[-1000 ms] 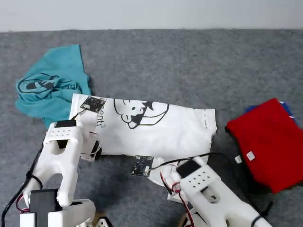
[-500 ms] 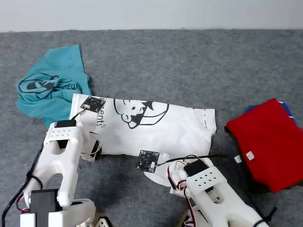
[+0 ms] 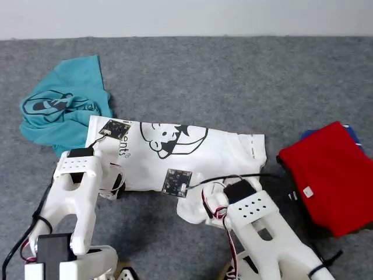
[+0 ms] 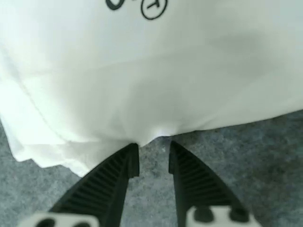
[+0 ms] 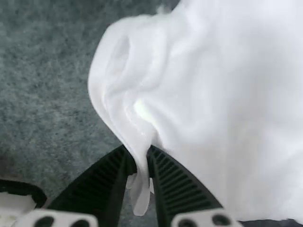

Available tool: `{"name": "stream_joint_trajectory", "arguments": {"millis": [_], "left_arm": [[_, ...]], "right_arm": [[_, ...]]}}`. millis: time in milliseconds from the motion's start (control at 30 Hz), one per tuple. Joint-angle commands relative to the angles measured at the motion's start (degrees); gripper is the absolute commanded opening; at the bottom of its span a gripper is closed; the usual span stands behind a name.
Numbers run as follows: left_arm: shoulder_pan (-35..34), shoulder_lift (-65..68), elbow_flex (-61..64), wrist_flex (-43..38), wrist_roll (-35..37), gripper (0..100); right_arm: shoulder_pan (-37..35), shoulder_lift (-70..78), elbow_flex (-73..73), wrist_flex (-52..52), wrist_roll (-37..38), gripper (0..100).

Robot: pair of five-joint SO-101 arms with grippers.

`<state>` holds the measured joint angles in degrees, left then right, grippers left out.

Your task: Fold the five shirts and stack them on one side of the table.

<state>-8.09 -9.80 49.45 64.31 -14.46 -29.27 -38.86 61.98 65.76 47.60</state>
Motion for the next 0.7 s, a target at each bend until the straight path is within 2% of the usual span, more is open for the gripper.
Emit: {"name": "stream_joint_trajectory", "arguments": {"millis": [0, 267, 667], "left_arm": [[0.4, -2.1, -0.7, 0.3, -0.6, 12], [0.4, -2.1, -0.7, 0.3, -0.6, 12], [0.0, -2.2, -4.8, 4.7, -0.6, 12]], "right_arm": [[0.9, -0.6, -3.0, -0.7, 2.3, 1.1], [8.3, -0.5, -3.4, -8.6, 2.1, 1.1], [10.8, 5.4, -9.0, -18.5, -4.9, 1.1]]}}
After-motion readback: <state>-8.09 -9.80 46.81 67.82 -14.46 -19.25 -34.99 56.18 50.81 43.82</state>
